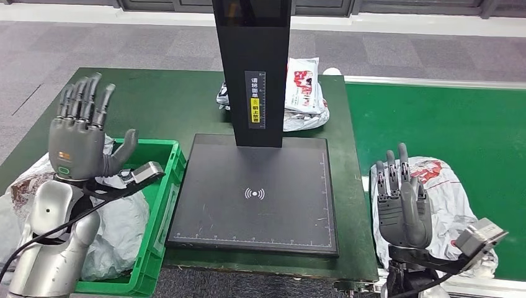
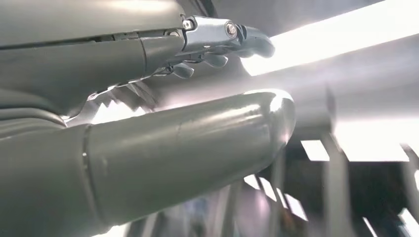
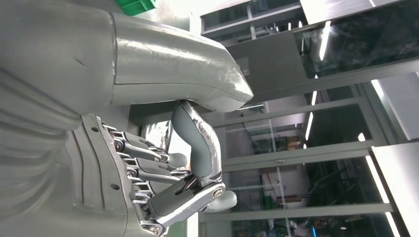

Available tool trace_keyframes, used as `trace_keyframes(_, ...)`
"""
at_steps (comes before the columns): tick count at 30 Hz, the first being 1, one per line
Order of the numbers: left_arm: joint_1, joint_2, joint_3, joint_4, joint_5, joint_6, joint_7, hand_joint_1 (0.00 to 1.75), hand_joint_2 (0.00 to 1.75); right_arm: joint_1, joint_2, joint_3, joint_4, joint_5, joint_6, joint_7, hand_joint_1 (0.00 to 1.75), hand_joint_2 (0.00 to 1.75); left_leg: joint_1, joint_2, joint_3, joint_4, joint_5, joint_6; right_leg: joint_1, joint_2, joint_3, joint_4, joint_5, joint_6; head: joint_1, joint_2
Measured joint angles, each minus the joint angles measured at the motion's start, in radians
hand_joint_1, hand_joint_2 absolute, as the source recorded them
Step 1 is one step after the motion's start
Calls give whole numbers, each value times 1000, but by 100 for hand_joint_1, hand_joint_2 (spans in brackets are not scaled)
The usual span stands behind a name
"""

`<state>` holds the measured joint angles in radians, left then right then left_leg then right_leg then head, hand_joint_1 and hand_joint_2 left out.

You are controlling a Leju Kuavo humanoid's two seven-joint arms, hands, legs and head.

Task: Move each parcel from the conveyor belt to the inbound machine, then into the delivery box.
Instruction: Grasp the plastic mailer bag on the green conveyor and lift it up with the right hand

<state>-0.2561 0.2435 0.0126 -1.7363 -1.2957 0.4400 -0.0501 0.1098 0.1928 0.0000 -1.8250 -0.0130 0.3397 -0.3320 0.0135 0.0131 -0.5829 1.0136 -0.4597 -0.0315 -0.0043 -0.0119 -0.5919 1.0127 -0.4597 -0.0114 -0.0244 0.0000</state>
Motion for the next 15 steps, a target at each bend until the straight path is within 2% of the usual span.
trace_keyframes(2, -3, -17, 31, -4, 10, 126, -6, 0, 87, -2, 5, 0, 0, 11, -6, 4, 0, 175, 0, 0, 0, 0, 0, 0, 0, 0, 0, 0, 0, 0, 0, 0)
trace_keyframes(4, 3, -36, 50, -22, 151, 202, -85, 0, 175, -4, 7, 0, 1, 28, -26, 6, 0, 175, 0, 0, 0, 0, 0, 0, 0, 0, 0, 0, 0, 0, 0, 0)
trace_keyframes(6, 19, -65, 53, -51, 372, 167, -177, 0, 175, -6, 7, -1, 3, 47, -54, 10, 0, 175, 0, -1, 0, 0, 0, 0, 0, 0, 0, 0, -1, 1, 0, 0)
trace_keyframes(8, 37, -102, 41, -82, 604, 35, -222, 0, 175, -14, 6, -15, 11, 81, -83, 30, 0, 175, -1, -1, 0, 0, 0, 1, 0, 0, 0, 0, -1, 1, 0, 0)
trace_keyframes(10, 63, -134, 19, -111, 770, -99, -239, 0, 175, -33, 1, -47, 30, 137, -106, 67, 0, 175, -1, 0, 0, 0, -1, 1, 0, 0, 0, 0, 0, 2, 0, 0)
trace_keyframes(12, 79, -148, 7, -125, 823, -150, -249, 0, 175, -46, -2, -65, 42, 169, -115, 88, 0, 175, -2, 1, 0, 0, -1, 1, 0, 1, 0, 0, 0, 2, 0, 0)
trace_keyframes(15, 84, -152, 3, -128, 832, -159, -251, 0, 175, -49, -4, -69, 45, 178, -116, 93, 0, 175, -2, 1, 0, 0, -1, 1, 0, 1, 0, 0, 0, 3, 0, 0)
